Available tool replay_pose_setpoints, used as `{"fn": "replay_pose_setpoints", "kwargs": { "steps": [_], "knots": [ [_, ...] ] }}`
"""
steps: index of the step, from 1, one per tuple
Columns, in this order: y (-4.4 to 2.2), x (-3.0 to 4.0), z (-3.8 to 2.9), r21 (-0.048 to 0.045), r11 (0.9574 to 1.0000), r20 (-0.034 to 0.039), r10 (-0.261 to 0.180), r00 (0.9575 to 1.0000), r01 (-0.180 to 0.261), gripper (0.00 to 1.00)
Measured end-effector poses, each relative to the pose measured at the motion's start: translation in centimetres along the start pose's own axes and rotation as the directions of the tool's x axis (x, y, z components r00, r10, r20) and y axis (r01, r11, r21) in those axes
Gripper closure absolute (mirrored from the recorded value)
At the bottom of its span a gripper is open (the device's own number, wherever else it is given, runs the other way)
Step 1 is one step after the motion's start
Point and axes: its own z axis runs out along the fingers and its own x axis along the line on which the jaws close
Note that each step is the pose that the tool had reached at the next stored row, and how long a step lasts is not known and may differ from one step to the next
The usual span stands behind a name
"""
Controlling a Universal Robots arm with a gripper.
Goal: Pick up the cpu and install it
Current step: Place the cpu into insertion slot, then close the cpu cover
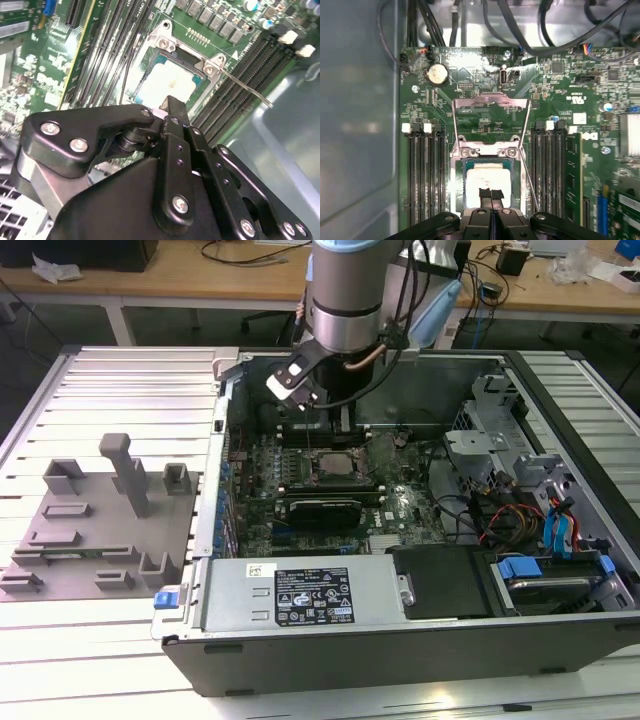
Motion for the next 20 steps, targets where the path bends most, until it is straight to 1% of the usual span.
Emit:
{"fn": "replay_pose_setpoints", "kwargs": {
  "steps": [2, 3, 18, 20],
  "knots": [
    [0.03, 0.02, -0.60, 0.0000, 1.0000, 0.0004, 0.000, 1.0000, 0.000, 0.89],
    [0.04, 0.02, -0.75, -0.0001, 1.0000, 0.0007, 0.000, 1.0000, 0.000, 0.89],
    [0.05, 0.02, -1.12, 0.0001, 1.0000, 0.0026, 0.000, 1.0000, 0.000, 0.89],
    [0.07, 0.02, -1.53, 0.0000, 1.0000, 0.0024, 0.000, 1.0000, 0.000, 0.89]
  ]
}}
